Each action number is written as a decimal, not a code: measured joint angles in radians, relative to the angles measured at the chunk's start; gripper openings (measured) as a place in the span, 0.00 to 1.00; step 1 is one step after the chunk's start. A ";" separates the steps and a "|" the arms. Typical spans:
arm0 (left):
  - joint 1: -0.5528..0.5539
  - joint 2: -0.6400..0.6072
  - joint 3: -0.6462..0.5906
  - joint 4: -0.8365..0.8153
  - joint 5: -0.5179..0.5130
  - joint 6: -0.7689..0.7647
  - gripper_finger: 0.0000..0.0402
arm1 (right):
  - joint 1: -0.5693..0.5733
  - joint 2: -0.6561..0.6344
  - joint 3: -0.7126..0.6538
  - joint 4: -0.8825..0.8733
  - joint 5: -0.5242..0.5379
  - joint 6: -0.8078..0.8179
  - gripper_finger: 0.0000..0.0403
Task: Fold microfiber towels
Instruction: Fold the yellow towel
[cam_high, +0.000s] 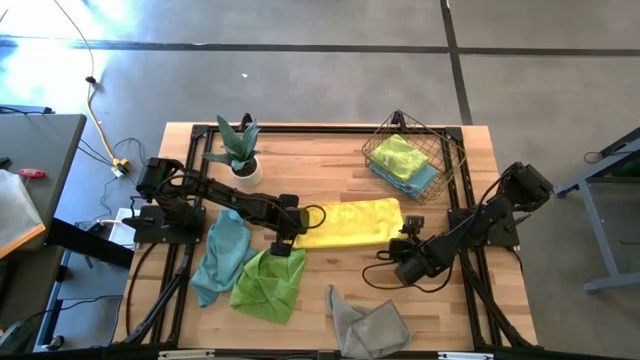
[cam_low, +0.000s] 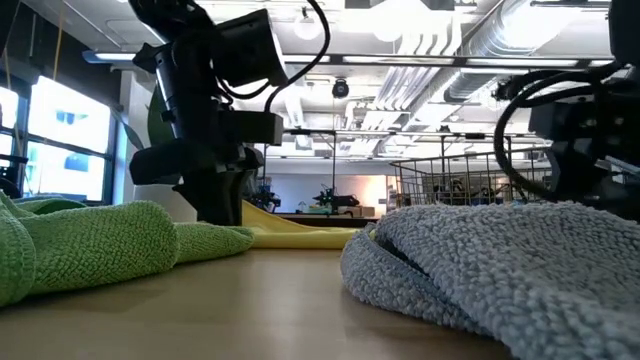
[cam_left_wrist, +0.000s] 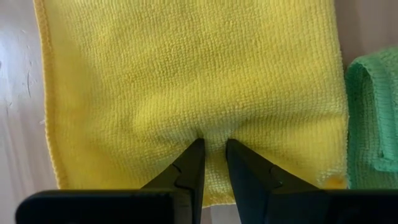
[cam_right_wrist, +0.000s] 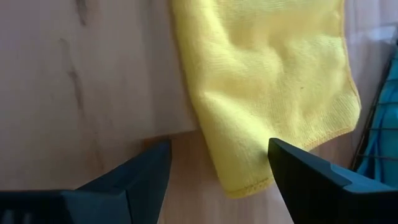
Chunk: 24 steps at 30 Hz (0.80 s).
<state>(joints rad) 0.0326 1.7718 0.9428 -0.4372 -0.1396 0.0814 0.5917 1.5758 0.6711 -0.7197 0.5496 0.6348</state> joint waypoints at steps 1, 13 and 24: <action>0.000 0.000 0.000 0.000 -0.001 0.000 0.16 | 0.000 0.000 -0.008 -0.001 0.007 0.016 0.65; 0.000 0.000 0.000 0.001 -0.001 0.000 0.16 | -0.003 0.005 -0.017 -0.018 0.023 -0.006 0.40; -0.002 0.000 0.000 0.018 0.000 -0.058 0.16 | -0.004 0.008 0.005 -0.101 0.034 -0.033 0.02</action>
<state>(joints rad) 0.0311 1.7721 0.9428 -0.4191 -0.1398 0.0233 0.5873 1.5841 0.6765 -0.8205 0.5831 0.6022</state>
